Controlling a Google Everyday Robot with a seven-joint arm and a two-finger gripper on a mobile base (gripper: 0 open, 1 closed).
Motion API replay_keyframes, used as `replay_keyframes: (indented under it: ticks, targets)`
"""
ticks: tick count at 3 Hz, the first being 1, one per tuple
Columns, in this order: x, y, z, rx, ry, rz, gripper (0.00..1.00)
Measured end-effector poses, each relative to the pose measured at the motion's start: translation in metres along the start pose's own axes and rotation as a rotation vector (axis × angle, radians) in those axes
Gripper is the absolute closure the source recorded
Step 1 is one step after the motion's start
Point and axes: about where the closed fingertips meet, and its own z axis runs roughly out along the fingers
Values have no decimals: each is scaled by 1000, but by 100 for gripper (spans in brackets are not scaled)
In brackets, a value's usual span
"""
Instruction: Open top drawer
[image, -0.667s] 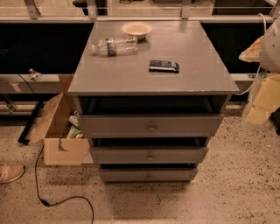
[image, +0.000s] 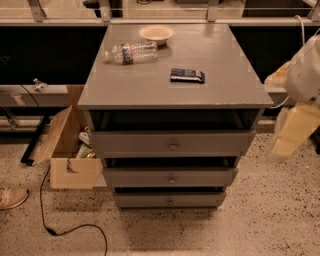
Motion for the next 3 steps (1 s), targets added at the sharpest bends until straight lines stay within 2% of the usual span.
replay_keyframes:
  ticks: [1, 2, 3]
  targets:
    - [12, 26, 92, -114, -47, -8, 0]
    - [20, 45, 148, -209, -73, 4, 0]
    - [20, 45, 148, -210, -72, 3, 0]
